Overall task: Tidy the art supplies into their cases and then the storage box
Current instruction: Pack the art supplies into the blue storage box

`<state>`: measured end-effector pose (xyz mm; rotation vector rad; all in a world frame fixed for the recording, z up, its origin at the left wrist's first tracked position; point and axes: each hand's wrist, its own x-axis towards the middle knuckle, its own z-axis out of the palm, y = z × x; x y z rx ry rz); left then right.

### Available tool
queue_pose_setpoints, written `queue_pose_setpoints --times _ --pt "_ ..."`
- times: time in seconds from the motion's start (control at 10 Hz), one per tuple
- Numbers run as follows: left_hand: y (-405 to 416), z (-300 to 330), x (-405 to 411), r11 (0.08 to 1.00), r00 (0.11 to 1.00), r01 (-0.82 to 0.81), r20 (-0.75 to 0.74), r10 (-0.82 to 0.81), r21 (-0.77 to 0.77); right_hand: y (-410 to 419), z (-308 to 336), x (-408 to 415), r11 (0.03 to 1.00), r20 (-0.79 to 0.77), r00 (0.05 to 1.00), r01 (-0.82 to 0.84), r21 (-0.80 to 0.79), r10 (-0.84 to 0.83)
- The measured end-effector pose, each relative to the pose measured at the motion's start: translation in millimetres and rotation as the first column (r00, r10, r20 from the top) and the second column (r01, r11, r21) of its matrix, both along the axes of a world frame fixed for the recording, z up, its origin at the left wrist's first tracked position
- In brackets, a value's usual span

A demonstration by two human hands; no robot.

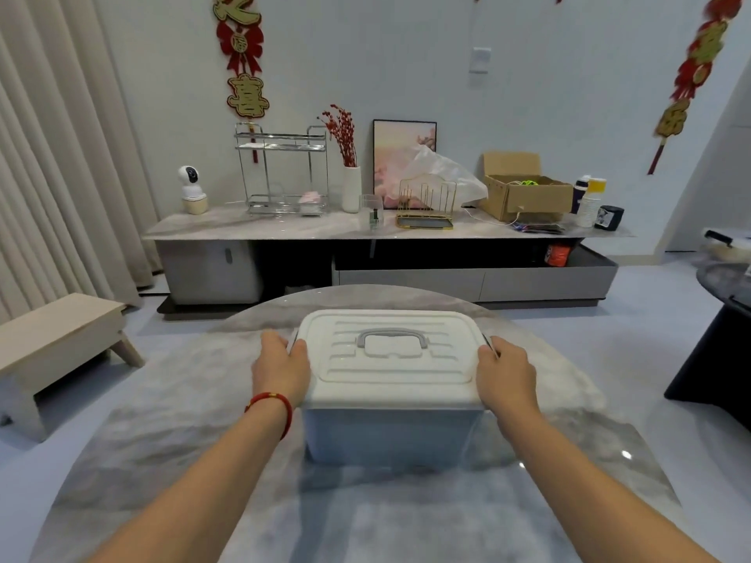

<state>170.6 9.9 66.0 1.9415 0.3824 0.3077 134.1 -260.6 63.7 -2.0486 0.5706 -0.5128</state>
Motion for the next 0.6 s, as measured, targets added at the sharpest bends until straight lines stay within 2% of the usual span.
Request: queue_pose_setpoints --times 0.1,0.2,0.4,0.5,0.6 --pt "-10.9 -7.5 81.4 0.998 0.999 -0.005 0.039 0.008 -0.064 -11.7 -1.4 78.5 0.998 0.031 0.999 0.012 0.067 -0.014" --pt "-15.2 -9.4 143.4 0.999 0.998 -0.004 0.065 0.008 -0.05 -17.2 -0.1 134.2 0.993 0.049 0.999 0.001 0.114 -0.006" --pt "-18.0 -11.9 216.3 0.999 0.996 -0.039 0.08 0.037 0.018 -23.0 -2.8 206.2 0.994 0.031 0.999 0.028 0.109 -0.031" --pt "-17.3 -15.3 227.4 0.998 0.997 -0.025 0.07 0.029 -0.058 -26.5 -7.1 216.6 0.991 0.065 0.998 0.011 0.133 -0.02" --pt "-7.3 -18.8 211.7 0.821 0.996 0.058 -0.029 -0.09 -0.568 -28.4 -8.1 212.6 0.953 0.043 0.997 -0.073 0.293 0.063"
